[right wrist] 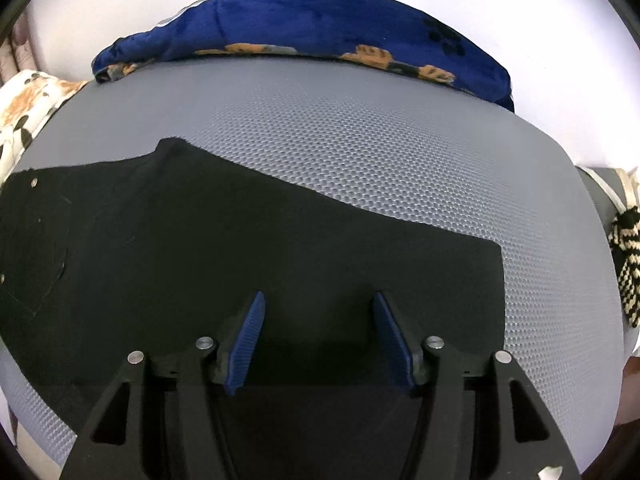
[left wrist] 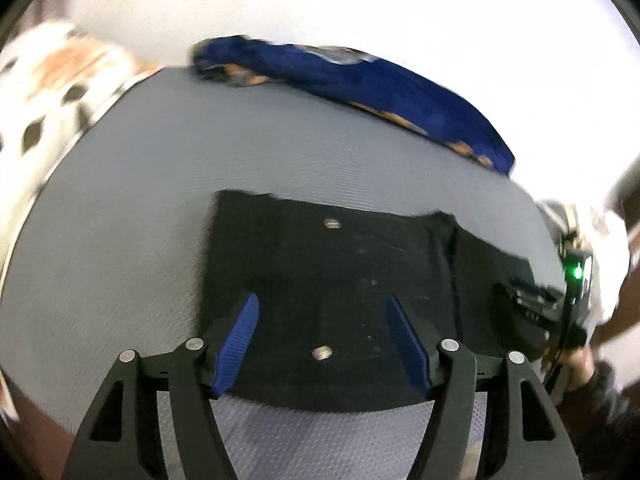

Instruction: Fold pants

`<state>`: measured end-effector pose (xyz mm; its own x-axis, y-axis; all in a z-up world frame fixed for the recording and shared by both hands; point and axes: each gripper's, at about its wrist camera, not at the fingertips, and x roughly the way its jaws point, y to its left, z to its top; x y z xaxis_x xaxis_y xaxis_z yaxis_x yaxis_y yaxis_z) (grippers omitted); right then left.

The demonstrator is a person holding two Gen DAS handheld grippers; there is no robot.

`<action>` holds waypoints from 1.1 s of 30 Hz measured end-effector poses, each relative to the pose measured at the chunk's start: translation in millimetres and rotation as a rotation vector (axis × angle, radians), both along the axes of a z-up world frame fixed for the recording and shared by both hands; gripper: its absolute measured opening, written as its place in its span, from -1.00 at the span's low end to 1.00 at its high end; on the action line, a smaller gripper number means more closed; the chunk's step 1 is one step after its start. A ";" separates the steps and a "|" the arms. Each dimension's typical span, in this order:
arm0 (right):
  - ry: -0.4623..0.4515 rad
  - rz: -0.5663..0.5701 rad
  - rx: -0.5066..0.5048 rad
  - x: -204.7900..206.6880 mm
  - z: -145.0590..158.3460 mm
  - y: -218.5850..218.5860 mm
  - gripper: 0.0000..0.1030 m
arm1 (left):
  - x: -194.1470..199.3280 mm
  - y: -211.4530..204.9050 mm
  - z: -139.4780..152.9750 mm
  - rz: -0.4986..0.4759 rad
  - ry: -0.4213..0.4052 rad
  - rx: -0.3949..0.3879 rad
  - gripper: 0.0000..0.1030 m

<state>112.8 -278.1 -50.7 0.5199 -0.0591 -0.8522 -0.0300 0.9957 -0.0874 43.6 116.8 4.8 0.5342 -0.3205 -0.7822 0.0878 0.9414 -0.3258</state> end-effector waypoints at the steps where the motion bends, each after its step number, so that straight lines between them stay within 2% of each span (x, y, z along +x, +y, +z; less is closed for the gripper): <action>1: -0.002 -0.002 -0.006 -0.2 0.2 0.1 0.09 | -3.4 12.0 -1.2 0.030 0.004 -0.015 0.31; 4: -0.008 -0.013 -0.003 -3.8 3.8 -1.5 0.11 | -13.2 38.1 -10.0 0.086 0.045 -0.077 0.31; 8: -0.045 -0.037 -0.027 -12.2 14.3 -8.7 0.24 | -21.7 58.6 -30.7 0.141 0.128 -0.150 0.31; 11: -0.056 -0.065 0.019 -19.0 22.2 -21.3 0.31 | -25.4 66.4 -44.9 0.158 0.183 -0.193 0.31; 15: -0.038 -0.088 0.183 -30.1 32.6 -39.0 0.38 | -31.7 72.5 -62.5 0.181 0.245 -0.295 0.31; 17: -0.026 -0.093 0.288 -36.4 32.5 -44.9 0.38 | -31.1 76.1 -72.6 0.197 0.277 -0.362 0.30; 19: -0.012 -0.091 0.351 -39.8 28.1 -44.3 0.38 | -30.9 81.7 -80.4 0.221 0.299 -0.416 0.30; 28: 0.070 -0.033 0.410 -40.1 -6.4 -17.8 0.38 | -25.2 100.6 -98.4 0.276 0.271 -0.543 0.25; 33: 0.057 -0.019 0.411 -40.5 -9.9 -13.6 0.47 | -11.2 108.8 -102.7 0.262 0.212 -0.575 0.25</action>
